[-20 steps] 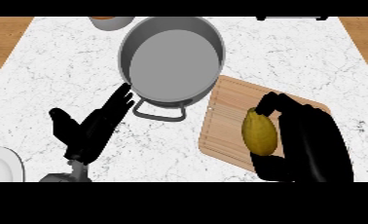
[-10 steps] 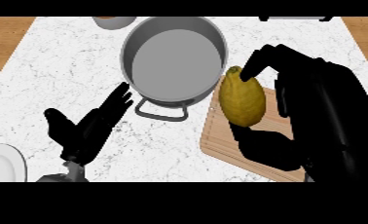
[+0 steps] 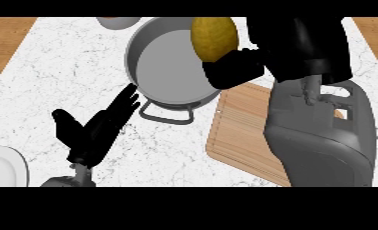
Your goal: Pick the lemon from the cutting board and place it in the pot
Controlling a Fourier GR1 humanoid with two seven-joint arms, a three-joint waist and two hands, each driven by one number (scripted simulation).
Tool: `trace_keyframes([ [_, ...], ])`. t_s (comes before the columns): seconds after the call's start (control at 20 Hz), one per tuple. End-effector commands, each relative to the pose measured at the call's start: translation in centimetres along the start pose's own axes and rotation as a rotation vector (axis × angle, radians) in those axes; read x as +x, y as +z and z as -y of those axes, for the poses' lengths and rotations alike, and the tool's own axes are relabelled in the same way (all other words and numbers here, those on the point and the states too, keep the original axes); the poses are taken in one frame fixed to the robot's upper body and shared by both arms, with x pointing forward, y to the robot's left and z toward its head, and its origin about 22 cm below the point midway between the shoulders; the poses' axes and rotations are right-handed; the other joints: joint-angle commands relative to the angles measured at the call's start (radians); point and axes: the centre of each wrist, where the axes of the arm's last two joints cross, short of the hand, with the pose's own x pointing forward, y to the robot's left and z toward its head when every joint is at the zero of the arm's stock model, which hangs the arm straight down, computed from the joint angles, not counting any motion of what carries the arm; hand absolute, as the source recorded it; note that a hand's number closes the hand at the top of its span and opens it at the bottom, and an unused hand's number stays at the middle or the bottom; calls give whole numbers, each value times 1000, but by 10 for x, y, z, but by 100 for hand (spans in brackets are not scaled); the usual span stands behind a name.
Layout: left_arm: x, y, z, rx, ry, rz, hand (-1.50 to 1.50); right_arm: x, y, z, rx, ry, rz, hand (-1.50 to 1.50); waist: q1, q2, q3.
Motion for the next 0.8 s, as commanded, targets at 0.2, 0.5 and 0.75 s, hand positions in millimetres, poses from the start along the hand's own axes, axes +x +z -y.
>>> trace_keyframes([
  [0.2,-8,-3,-4,0,-20,-3,0,9,-72,-43,40,-42,-38,150,15,9,0],
  [0.5,-9,-5,-3,-23,-17,11,0,18,-106,-69,74,-15,-10,150,18,9,0],
  [0.75,-4,-4,14,-55,-4,19,0,6,-121,-110,63,-9,-25,150,52,18,-1],
])
